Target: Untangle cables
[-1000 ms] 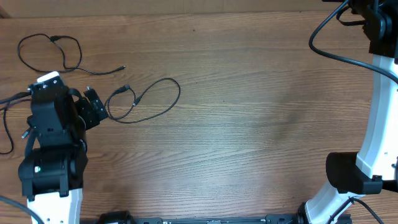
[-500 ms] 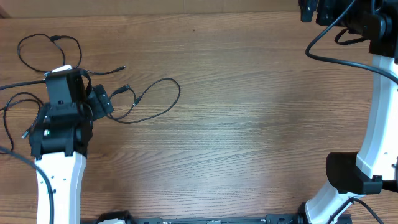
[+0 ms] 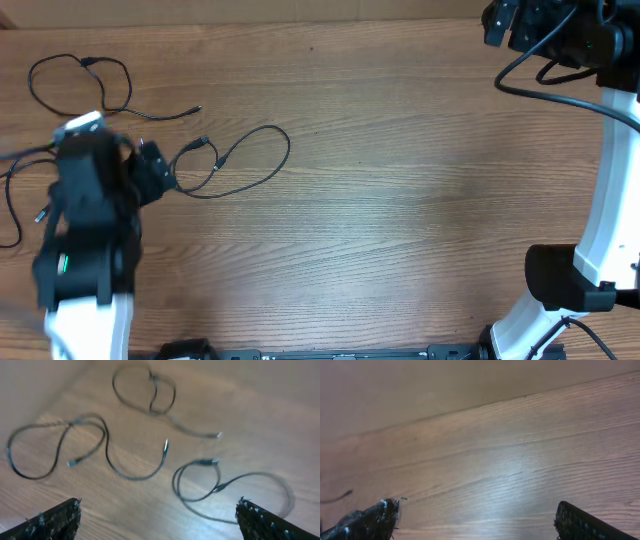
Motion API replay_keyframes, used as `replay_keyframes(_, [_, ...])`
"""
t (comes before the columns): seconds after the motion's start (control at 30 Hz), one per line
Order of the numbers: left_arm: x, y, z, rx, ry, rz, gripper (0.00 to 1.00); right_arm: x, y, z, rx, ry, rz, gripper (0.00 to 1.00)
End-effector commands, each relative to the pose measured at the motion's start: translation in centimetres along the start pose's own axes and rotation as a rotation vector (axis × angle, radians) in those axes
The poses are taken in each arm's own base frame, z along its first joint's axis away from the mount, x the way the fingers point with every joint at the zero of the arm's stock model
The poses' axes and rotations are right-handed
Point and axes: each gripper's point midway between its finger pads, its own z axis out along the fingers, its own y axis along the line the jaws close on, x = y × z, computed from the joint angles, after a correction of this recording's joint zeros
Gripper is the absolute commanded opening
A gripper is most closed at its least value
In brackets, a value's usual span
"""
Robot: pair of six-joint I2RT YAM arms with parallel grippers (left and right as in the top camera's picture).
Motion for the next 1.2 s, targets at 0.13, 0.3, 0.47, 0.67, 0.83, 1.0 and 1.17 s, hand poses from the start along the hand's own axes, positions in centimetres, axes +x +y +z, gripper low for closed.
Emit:
replay_keyframes(0.13, [-3.8,0.1,-7.5,0.146,-0.334,-0.093,1.0,-1.2,0.4,-7.6,-0.036,-0.176,0.032,1.0])
replay_keyframes(0.3, [-1.8,-3.3,-6.1,0.346,-0.445,-0.022,1.0,-1.0,0.5,-11.3,-0.041,-0.25,0.026,1.0])
replay_keyframes(0.47, [3.7,-5.2,-2.8,0.476,-0.493,-0.003,1.0,-0.3,0.9,-13.4,-0.049,-0.318,0.012,1.0])
replay_keyframes(0.67, [10.1,-4.4,0.5,0.464,-0.445,0.005,1.0,3.0,0.3,-11.8,-0.036,-0.371,-0.002,1.0])
replay_keyframes(0.83, [13.7,-3.4,2.3,0.411,-0.331,0.016,1.0,6.4,-1.8,-10.6,-0.023,-0.521,0.024,1.0])
replay_keyframes(1.0, [15.4,-2.4,2.3,0.373,-0.297,0.033,1.0,10.1,-3.8,-9.2,-0.013,-0.634,0.047,1.0])
replay_keyframes(1.17, [15.9,-2.1,2.1,0.369,-0.301,0.039,0.99,12.9,-5.6,-9.2,-0.002,-0.739,0.074,1.0])
